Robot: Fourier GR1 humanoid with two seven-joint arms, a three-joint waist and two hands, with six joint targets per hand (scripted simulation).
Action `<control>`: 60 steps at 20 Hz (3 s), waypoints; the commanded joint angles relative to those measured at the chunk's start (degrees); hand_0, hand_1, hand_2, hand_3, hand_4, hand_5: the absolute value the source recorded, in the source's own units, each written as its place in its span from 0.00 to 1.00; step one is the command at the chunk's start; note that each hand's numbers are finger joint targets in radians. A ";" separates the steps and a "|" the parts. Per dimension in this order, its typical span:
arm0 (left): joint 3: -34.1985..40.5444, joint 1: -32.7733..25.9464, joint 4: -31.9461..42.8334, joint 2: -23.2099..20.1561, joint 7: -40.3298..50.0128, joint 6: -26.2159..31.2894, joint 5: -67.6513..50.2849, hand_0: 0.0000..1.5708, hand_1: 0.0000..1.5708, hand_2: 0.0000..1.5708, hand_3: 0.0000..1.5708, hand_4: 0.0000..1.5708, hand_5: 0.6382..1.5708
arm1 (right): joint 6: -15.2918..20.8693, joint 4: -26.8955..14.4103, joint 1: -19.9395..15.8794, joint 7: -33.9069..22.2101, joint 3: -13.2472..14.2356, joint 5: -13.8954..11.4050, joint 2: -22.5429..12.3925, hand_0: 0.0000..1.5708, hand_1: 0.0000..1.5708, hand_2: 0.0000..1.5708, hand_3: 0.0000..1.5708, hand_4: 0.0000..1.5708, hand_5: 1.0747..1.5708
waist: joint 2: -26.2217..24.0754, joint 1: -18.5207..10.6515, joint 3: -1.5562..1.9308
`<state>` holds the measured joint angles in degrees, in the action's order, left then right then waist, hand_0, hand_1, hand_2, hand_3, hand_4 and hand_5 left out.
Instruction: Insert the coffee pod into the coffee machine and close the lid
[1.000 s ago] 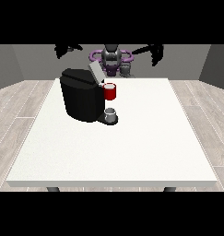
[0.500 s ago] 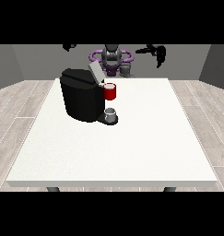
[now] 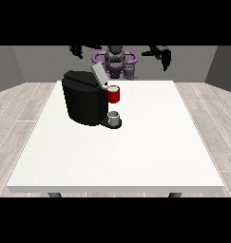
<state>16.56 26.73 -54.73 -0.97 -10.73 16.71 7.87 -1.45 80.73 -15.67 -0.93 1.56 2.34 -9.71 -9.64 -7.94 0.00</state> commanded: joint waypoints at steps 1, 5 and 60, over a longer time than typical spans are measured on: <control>-1.48 -2.19 -5.10 -0.68 1.24 0.18 -0.97 0.00 0.00 0.00 0.00 0.07 1.00 | -0.30 -2.40 -5.30 -2.17 1.68 1.21 0.12 0.00 0.00 0.00 0.00 0.00 1.00 | 3.44 -0.92 0.01; -2.78 -5.35 -10.87 -0.44 2.40 -1.07 -4.52 0.00 0.00 0.00 0.00 0.00 1.00 | -0.43 -6.66 -6.20 1.76 2.58 0.86 0.75 0.00 0.00 0.00 0.00 0.00 1.00 | 5.68 -0.92 0.01; -5.46 -11.66 -19.50 -6.22 3.47 -6.61 -10.58 0.00 0.00 0.00 0.00 0.00 1.00 | -0.22 -23.19 -30.03 5.20 -1.92 -10.28 6.54 0.00 0.00 0.00 0.00 0.08 1.00 | 13.53 1.65 -0.01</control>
<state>10.43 15.06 -76.36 -7.27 -5.88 11.37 -2.86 -2.27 56.52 -46.33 3.65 0.79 -7.37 -5.68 4.27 -7.92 0.00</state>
